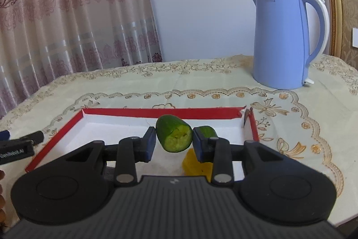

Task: Organize fruits
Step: 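Lower the cucumber chunk into the red tray and open the right gripper, then move the left gripper to the large green round fruit and grasp it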

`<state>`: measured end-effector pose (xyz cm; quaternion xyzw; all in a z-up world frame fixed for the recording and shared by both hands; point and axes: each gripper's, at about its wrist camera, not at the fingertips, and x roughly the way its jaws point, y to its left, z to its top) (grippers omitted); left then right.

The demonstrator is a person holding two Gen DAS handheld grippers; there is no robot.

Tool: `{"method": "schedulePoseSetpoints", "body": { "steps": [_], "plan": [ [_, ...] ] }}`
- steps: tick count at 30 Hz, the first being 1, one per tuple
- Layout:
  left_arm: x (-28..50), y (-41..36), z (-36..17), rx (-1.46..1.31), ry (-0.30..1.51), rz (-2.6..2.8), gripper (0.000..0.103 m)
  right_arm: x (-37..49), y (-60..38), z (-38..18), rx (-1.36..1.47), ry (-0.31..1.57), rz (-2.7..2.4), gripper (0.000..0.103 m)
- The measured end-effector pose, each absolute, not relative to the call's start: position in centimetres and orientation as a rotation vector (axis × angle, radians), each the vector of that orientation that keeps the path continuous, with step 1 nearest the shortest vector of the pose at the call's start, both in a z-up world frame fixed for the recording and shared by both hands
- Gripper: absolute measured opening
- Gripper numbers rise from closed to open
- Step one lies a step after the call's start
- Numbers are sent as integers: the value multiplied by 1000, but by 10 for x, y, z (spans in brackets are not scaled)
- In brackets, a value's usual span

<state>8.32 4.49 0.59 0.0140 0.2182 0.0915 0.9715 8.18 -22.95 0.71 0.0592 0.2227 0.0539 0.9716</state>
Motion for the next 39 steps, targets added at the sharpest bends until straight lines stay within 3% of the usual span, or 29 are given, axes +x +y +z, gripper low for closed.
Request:
{"method": "schedulePoseSetpoints", "body": {
  "steps": [7,10,20,23,35,39],
  "plan": [
    [85,45,4,30,460,182,102,85,-225,0,91,468,87,33],
    [86,45,3,31,463,182,102,85,-226,0,98,469,84,45],
    [88,47,2,19,484,181,102,81,-229,0,110,455,82,46],
    [88,48,2,18,489,181,102,79,-230,0,110,451,75,52],
    [90,48,1,18,500,184,102,70,-236,5,170,437,70,57],
    [90,49,1,15,499,187,102,42,-240,20,198,367,71,66]
  ]
}}
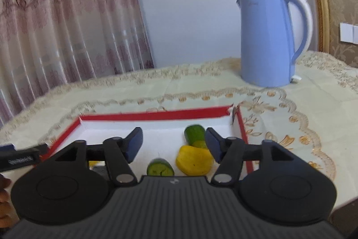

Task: Organize fruits
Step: 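Move the left gripper to the large green round fruit and grasp it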

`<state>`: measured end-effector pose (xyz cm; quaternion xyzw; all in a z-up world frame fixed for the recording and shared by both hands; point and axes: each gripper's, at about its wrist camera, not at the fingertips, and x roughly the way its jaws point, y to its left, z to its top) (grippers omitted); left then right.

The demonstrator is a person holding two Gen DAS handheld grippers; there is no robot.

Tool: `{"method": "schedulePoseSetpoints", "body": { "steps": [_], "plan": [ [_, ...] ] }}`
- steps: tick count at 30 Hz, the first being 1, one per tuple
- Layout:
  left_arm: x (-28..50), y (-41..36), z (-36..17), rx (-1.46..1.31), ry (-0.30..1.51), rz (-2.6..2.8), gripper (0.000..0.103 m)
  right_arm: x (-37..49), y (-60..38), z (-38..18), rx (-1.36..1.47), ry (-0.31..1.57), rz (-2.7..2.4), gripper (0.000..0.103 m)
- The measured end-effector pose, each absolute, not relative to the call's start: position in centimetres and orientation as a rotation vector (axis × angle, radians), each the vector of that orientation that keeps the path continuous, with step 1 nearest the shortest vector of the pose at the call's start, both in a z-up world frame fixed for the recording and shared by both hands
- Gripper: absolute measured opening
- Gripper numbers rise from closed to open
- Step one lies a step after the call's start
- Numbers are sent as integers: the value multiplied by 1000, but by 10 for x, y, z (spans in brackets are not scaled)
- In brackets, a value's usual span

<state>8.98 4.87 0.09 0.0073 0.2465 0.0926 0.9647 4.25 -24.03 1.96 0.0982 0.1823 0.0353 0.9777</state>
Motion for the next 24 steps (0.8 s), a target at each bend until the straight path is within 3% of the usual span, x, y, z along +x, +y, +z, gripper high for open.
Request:
{"method": "schedulePoseSetpoints", "body": {
  "steps": [4,6,8,15,24],
  "plan": [
    [83,53,5,-8,490,191,102,3,-241,29,199,316,96,79],
    [70,58,11,-36,477,147,102,-16,-240,29,180,301,98,95],
    [53,61,16,-67,472,58,102,-33,-240,26,168,286,76,103],
    [4,34,3,-3,523,-206,102,-50,-251,6,237,321,31,103],
    [-3,-17,-7,185,504,-230,102,-43,-257,-20,285,399,48,103]
  ]
}}
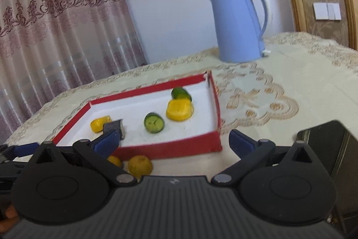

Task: Organize fruits
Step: 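Move the left gripper to the large green round fruit and grasp it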

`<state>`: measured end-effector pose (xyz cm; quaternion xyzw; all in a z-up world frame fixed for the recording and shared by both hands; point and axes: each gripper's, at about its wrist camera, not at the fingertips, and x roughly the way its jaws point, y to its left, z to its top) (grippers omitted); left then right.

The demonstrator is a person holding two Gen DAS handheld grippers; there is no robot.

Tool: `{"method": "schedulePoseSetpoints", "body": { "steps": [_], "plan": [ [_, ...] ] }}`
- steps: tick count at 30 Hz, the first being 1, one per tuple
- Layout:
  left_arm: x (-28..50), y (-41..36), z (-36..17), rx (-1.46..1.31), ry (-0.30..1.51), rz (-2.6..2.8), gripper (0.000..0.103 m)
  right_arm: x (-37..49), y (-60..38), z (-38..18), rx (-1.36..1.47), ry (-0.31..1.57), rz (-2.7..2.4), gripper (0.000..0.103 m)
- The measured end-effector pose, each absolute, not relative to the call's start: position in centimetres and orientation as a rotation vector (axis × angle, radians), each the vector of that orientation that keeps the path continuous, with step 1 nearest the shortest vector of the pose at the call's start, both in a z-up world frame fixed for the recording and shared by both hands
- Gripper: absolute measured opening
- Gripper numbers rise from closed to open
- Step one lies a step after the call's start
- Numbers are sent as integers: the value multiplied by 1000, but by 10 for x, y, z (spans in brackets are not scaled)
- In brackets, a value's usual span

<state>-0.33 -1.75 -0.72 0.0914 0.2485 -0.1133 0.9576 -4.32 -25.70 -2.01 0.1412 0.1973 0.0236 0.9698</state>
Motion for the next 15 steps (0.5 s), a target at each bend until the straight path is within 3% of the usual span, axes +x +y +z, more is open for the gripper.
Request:
{"method": "schedulePoseSetpoints", "body": {
  "steps": [15],
  "plan": [
    [-12,31,1,159,500,-102,102,-38,-257,-32,320,440,75,103]
  ]
}}
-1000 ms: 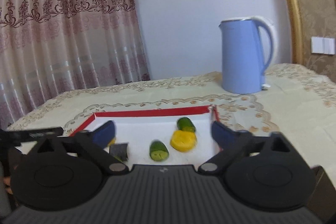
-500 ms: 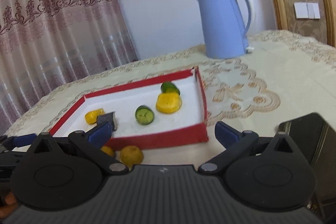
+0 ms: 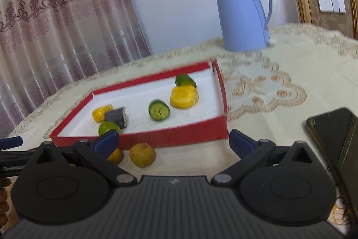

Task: Organize fruits
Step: 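Move the left gripper to the large green round fruit and grasp it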

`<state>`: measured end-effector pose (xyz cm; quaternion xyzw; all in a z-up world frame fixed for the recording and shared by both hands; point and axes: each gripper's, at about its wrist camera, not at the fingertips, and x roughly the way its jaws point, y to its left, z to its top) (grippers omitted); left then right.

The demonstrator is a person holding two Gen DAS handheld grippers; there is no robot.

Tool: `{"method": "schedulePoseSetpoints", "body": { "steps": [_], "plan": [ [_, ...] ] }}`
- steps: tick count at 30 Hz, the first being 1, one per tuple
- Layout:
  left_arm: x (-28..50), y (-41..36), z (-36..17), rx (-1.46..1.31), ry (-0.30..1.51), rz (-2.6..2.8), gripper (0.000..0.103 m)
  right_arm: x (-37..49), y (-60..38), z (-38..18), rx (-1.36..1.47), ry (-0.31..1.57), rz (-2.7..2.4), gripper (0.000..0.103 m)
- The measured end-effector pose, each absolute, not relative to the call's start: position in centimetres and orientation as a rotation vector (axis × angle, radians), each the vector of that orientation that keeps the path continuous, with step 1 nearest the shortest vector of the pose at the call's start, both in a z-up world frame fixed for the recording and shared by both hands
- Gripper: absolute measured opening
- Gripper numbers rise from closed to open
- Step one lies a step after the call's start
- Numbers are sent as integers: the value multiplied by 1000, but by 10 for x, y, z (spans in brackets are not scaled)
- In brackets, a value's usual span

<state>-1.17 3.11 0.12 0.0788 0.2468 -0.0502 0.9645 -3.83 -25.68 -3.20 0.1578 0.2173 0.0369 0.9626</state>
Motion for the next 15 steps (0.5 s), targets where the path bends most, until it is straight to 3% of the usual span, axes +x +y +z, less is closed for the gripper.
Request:
{"method": "schedulePoseSetpoints", "body": {
  "steps": [6,15],
  "plan": [
    [-20,7,-4,212,447,-202,102,-36,-263,-36,359,465,57,103],
    [-4,-10,-18,210,535,-249,100,-29,-269,-42,405,504,74,103]
  ]
}}
